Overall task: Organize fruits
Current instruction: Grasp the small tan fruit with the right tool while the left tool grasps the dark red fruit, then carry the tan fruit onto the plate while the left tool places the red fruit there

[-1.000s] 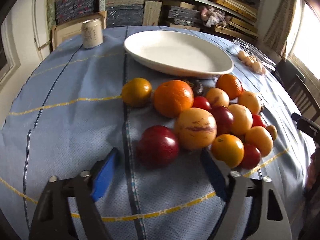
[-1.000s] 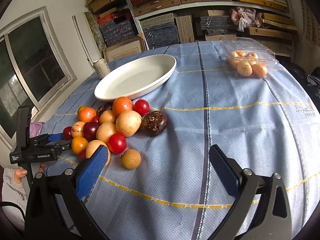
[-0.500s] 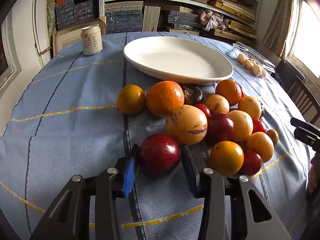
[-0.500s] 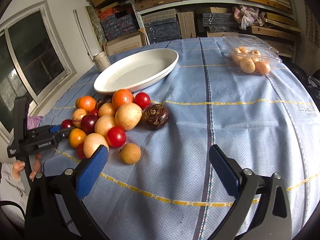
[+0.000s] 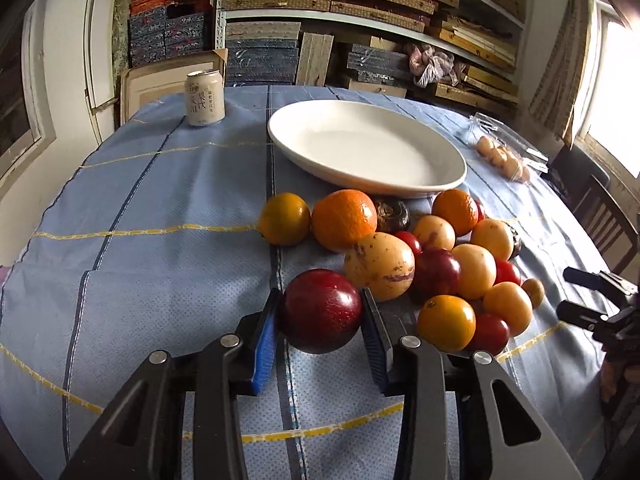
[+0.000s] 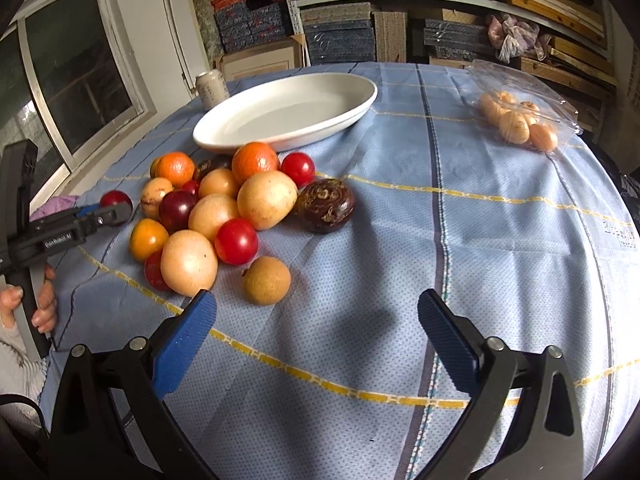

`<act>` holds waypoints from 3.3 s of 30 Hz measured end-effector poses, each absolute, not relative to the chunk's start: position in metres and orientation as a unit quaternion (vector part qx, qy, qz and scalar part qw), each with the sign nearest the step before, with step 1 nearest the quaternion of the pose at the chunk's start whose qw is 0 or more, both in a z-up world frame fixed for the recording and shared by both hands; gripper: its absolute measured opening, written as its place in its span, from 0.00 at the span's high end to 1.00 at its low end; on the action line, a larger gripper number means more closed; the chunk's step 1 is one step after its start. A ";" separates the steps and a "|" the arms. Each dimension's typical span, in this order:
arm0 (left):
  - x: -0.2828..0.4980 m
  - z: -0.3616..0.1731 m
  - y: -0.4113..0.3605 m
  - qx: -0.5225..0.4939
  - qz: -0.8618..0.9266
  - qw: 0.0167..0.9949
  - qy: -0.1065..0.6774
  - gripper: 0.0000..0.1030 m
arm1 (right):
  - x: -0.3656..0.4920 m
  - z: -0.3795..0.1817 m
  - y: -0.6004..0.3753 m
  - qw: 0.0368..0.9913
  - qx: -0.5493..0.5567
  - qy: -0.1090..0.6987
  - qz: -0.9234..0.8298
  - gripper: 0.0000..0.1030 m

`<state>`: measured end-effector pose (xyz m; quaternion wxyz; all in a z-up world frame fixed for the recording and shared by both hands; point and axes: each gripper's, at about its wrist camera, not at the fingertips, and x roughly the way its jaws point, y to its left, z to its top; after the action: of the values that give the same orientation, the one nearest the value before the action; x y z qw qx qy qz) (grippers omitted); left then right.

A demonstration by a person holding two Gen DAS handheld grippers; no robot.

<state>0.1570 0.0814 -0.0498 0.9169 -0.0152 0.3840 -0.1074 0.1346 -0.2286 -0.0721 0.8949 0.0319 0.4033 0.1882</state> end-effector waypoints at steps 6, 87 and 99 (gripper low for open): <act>0.158 -0.051 0.078 -0.020 -0.119 0.912 0.391 0.62 | 0.138 -0.074 -0.209 0.885 -0.001 0.411 0.218 0.39; 0.280 -0.022 0.022 -0.003 -0.102 0.913 0.395 0.25 | 0.298 -0.038 -0.166 0.904 0.032 0.372 0.210 0.61; 0.165 -0.024 0.108 -0.058 -0.056 0.932 0.355 0.07 | 0.171 -0.028 -0.200 0.929 -0.029 0.313 0.194 0.13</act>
<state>0.1652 0.1076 -0.0242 0.9315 -0.0585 0.3547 -0.0555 0.1705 -0.2002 -0.0276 0.9292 -0.0293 0.3132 0.1941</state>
